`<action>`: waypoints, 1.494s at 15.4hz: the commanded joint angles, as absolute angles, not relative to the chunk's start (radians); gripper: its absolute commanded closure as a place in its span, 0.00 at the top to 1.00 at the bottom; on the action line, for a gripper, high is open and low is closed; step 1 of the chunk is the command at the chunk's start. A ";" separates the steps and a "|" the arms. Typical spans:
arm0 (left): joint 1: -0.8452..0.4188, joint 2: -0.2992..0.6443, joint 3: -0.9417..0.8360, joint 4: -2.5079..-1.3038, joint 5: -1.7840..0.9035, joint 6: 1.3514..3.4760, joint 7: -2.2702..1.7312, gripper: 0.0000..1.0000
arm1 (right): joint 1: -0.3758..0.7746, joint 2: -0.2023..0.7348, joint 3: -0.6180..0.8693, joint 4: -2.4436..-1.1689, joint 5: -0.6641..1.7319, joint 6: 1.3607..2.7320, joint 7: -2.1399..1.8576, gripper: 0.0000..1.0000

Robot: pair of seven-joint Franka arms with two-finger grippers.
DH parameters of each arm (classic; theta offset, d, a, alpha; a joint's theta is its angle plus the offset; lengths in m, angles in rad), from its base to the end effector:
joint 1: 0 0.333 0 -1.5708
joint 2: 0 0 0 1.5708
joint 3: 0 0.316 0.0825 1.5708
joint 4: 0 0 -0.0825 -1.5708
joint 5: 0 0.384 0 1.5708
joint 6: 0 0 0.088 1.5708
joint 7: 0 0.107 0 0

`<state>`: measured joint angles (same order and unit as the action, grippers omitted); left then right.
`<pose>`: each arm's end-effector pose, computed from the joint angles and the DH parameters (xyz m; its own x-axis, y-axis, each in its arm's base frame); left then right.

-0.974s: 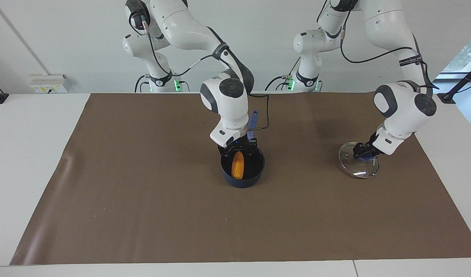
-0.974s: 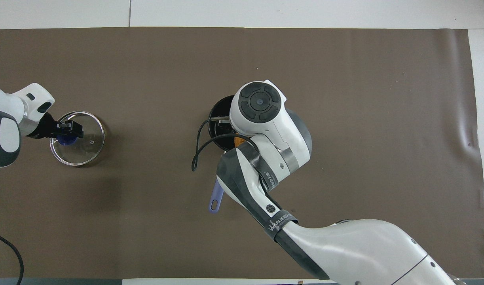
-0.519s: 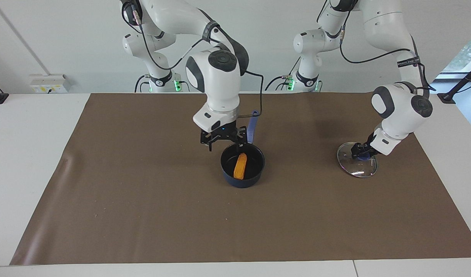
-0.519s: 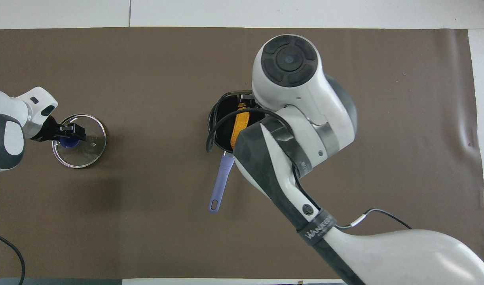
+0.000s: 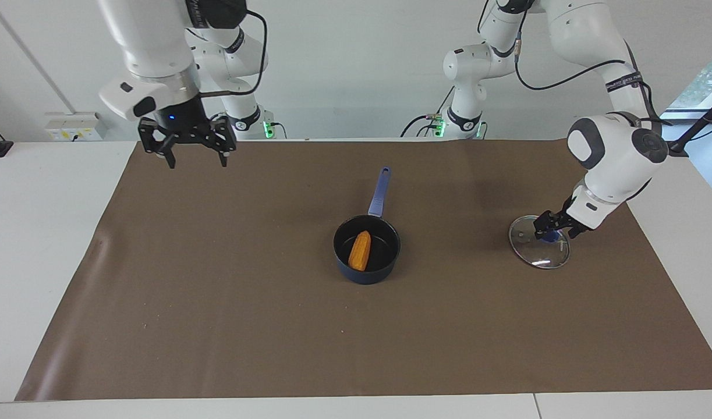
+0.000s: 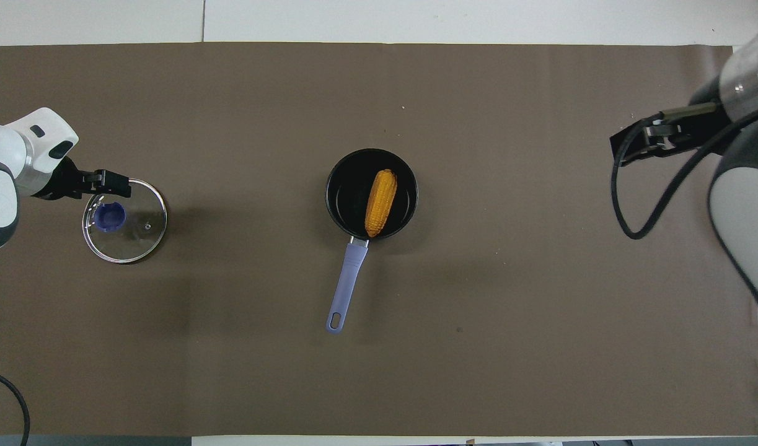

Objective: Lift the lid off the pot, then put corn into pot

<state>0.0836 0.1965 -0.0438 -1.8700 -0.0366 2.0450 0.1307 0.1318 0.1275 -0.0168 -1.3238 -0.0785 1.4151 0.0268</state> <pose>0.6049 0.0232 0.4080 0.9972 -0.0734 -0.0162 -0.0726 -0.9964 0.0432 0.5746 0.0577 0.6539 0.9965 0.0760 -0.0335 0.0785 -0.9936 0.0809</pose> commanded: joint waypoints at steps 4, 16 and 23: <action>0.005 0.122 -0.046 -1.652 0.034 1.695 0.005 1.00 | 0.057 0.032 -0.011 -1.520 -0.091 1.436 -0.024 1.00; -0.043 -0.109 -0.040 -1.816 0.011 1.644 -0.067 1.00 | 0.006 -0.035 -0.023 -1.643 -0.100 1.549 -0.109 1.00; -0.043 -0.081 -0.041 -1.730 -0.002 1.625 -0.066 1.00 | 0.005 -0.025 -0.035 -1.635 -0.086 1.545 -0.110 1.00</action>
